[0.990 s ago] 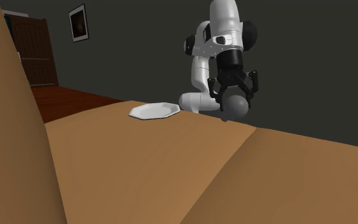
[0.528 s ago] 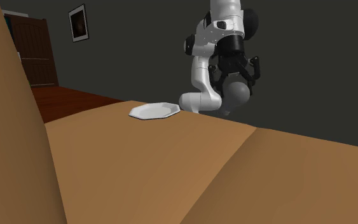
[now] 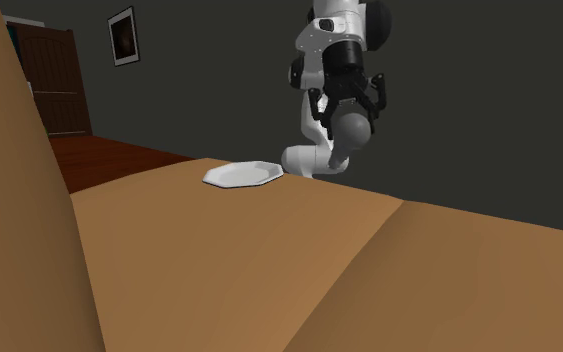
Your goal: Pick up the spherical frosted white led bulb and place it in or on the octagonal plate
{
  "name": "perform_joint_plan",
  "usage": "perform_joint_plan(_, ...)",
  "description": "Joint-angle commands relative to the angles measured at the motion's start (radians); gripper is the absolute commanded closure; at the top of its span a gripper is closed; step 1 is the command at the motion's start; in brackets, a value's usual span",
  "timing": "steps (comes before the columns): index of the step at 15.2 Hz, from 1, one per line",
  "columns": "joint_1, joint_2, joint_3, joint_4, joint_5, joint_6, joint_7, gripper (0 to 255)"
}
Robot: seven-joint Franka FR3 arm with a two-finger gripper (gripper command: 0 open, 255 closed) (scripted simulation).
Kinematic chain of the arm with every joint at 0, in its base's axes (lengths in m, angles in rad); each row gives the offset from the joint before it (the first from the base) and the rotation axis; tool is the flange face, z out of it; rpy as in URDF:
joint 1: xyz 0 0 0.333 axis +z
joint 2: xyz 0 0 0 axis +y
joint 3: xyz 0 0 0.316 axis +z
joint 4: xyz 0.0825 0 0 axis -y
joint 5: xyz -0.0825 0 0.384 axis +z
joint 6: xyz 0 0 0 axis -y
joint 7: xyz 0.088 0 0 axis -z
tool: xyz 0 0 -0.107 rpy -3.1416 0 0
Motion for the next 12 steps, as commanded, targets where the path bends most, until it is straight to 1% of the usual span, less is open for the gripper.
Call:
perform_joint_plan(1, -0.011, -0.036, -0.038, -0.029, -0.002, -0.012, -0.046, 255)
perform_joint_plan(6, -0.041, -0.105, -0.134, -0.066, -0.019, -0.058, -0.157, 255)
perform_joint_plan(12, -0.08, -0.155, -0.255, -0.072, -0.052, -0.117, -0.29, 255)
